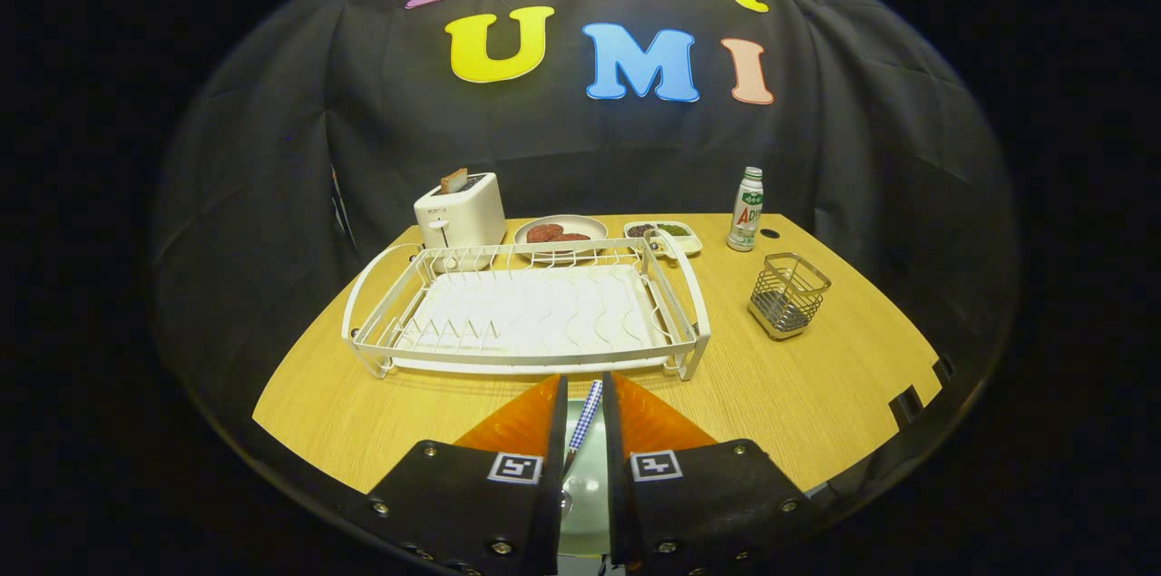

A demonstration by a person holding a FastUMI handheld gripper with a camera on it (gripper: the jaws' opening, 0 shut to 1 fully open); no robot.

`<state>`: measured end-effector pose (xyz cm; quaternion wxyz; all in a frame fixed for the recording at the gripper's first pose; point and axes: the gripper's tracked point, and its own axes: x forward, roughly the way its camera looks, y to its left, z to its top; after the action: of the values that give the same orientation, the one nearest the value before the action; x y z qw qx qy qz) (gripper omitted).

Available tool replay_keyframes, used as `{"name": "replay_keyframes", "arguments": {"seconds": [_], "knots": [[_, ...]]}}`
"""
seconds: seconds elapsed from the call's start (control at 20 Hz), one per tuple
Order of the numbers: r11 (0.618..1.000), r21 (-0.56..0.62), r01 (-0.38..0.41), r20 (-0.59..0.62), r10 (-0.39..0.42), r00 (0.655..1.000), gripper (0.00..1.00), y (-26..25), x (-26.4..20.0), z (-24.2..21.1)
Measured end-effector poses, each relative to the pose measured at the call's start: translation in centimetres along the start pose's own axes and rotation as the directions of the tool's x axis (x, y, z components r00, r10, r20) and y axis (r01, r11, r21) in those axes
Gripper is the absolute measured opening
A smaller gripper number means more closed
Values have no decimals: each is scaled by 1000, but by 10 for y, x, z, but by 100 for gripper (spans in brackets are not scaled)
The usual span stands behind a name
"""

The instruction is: Take the plate from the dish rack, then take the spoon from the basket and place it into the plate.

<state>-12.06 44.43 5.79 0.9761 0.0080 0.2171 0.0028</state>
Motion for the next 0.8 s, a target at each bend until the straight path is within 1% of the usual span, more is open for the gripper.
{"name": "replay_keyframes", "arguments": {"seconds": [0.1, 0.2, 0.4, 0.6, 0.8], "knots": [[1000, -10, 1, 16, -1, 1000, 21, -1, -2, 9], [1000, -23, 1, 57, 0, 998, 21, -2, -9, 29], [999, -35, 5, 173, 1, 985, 21, -5, -26, 87], [999, -43, -3, 316, 16, 949, 21, -11, -50, 158], [998, -56, 15, 425, 11, 905, 21, -22, -68, 215]]}}
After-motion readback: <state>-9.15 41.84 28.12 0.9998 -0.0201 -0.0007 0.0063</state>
